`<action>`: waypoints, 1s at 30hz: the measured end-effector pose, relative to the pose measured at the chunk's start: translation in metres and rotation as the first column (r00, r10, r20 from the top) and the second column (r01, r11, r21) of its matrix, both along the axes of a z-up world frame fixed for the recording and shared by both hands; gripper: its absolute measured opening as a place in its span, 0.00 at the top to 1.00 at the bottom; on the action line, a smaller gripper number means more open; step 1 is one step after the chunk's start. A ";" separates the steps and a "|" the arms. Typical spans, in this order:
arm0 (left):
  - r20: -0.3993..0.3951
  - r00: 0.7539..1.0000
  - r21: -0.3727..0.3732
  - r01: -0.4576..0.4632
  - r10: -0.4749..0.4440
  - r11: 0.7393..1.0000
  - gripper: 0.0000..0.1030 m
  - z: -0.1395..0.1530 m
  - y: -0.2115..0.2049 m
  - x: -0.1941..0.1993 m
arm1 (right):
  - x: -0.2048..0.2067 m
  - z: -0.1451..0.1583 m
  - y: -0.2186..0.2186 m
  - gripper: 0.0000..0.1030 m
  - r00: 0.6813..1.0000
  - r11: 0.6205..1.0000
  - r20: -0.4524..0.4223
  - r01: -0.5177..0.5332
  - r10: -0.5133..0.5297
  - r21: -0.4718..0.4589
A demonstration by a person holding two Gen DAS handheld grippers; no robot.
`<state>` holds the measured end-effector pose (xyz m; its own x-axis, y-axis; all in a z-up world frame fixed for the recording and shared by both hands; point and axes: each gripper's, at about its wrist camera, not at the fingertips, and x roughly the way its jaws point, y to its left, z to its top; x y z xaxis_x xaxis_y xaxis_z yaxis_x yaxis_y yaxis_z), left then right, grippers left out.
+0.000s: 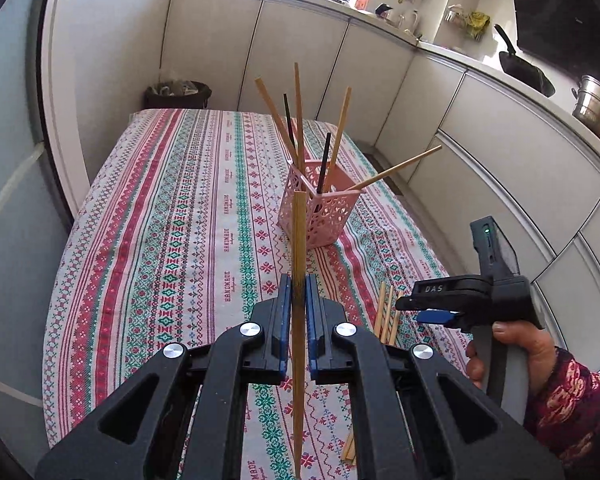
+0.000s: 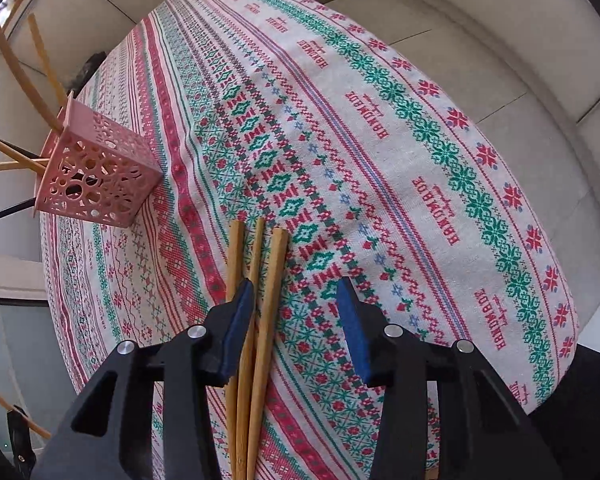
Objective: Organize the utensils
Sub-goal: 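Grasp a wooden chopstick with the left tool while the right tool grasps another, then carry both wooden chopsticks upright toward the pink basket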
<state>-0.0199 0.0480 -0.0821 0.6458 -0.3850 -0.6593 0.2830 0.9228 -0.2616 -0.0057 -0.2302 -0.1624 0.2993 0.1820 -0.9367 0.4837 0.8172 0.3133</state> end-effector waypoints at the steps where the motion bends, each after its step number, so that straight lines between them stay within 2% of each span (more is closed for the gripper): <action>1: 0.004 1.000 -0.006 0.002 -0.002 1.000 0.94 0.001 0.001 -0.001 | 0.002 0.000 0.004 0.58 1.000 1.000 -0.002 -0.005 0.005 -0.025; 5: 0.017 1.000 -0.012 -0.002 0.002 1.000 0.94 0.003 0.004 -0.003 | 0.008 0.003 0.025 0.64 0.998 0.984 0.008 -0.061 0.063 -0.167; 7: 0.017 1.000 -0.014 -0.009 0.009 1.000 0.94 0.003 0.005 -0.002 | 0.009 0.003 0.029 0.84 0.995 0.986 0.041 -0.082 0.089 -0.143; 9: 0.015 1.000 -0.016 -0.015 0.015 1.000 0.94 0.003 0.006 -0.001 | 0.007 0.004 0.031 0.91 0.994 0.990 0.052 -0.085 0.092 -0.112; 12: 0.013 1.000 -0.010 -0.025 0.025 1.000 0.94 0.001 0.008 -0.002 | 0.002 -0.003 0.021 0.92 0.994 0.997 0.090 -0.064 0.061 0.034; 14: 0.015 0.999 -0.006 -0.036 0.036 0.999 0.94 0.001 0.008 -0.002 | -0.004 -0.012 0.004 0.92 0.993 0.986 0.114 -0.027 0.009 0.162; 15: 0.016 0.999 -0.006 -0.041 0.042 0.999 0.94 0.001 0.009 -0.002 | -0.009 -0.013 -0.003 0.92 0.992 0.984 0.128 -0.017 -0.006 0.179; 19: 0.018 0.998 -0.005 -0.057 0.057 0.998 0.94 0.001 0.009 -0.003 | -0.024 -0.003 -0.014 0.92 0.988 0.988 0.152 -0.023 0.000 0.150; 23: 0.023 0.998 -0.008 -0.058 0.058 0.998 0.94 0.002 0.007 -0.004 | -0.028 0.012 -0.028 0.92 0.988 0.997 0.153 -0.040 0.030 0.063; 27: 0.045 0.998 -0.016 -0.052 0.053 0.999 0.94 0.004 0.004 -0.006 | -0.035 0.020 -0.049 0.92 0.979 0.999 0.205 -0.024 0.019 0.025; 28: 0.057 0.997 -0.025 -0.051 0.053 0.998 0.94 0.006 0.004 -0.007 | -0.039 0.025 -0.054 0.92 0.971 0.999 0.239 -0.016 0.006 0.038; 30: 0.091 0.994 -0.041 -0.050 0.054 0.998 0.94 0.011 0.004 -0.011 | -0.044 0.037 -0.055 0.92 0.955 1.000 0.296 -0.025 0.021 0.009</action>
<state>-0.0306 0.0525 -0.0709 0.7231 -0.3735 -0.5811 0.2594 0.9264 -0.2728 -0.0493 -0.2848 -0.1250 0.5581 0.2036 -0.8044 0.3488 0.8220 0.4501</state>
